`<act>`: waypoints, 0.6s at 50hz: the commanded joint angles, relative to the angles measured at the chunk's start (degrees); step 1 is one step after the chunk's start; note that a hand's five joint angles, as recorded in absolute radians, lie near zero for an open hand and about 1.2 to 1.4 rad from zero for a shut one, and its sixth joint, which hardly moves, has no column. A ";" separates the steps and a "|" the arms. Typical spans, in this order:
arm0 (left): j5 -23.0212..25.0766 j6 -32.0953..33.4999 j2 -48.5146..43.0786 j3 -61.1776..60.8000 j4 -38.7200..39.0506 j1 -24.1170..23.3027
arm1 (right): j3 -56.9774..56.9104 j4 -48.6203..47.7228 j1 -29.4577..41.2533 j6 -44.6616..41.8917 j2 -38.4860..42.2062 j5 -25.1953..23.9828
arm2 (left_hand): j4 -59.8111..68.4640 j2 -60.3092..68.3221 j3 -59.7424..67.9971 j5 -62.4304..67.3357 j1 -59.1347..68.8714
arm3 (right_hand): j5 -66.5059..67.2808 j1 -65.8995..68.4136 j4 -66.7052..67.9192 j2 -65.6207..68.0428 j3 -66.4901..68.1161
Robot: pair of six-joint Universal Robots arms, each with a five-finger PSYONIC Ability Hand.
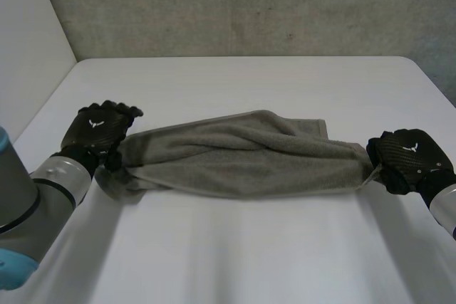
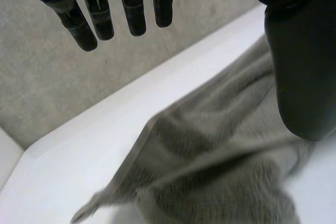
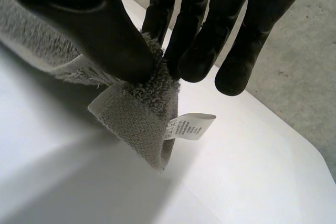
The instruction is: Fold the towel.
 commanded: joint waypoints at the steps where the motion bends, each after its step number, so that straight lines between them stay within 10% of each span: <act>1: 1.68 -6.33 1.34 -0.52 0.39 0.35 | 0.04 0.26 0.07 0.00 0.41 -0.16 | -2.80 -2.79 -2.29 -12.42 -3.29 | 4.65 5.02 3.83 8.06 3.83; 25: -2.27 -1.67 -11.41 2.73 -0.05 0.79 | 0.13 0.43 -0.19 -0.09 0.76 -0.51 | 8.30 8.31 8.82 -1.32 7.81 | 4.65 5.02 3.83 8.06 3.83; 30: -2.10 -1.76 -11.32 2.64 0.21 0.88 | 0.13 0.43 -0.19 -0.09 0.76 -0.51 | 35.95 35.97 36.47 26.34 35.47 | 4.65 5.02 3.83 8.06 3.83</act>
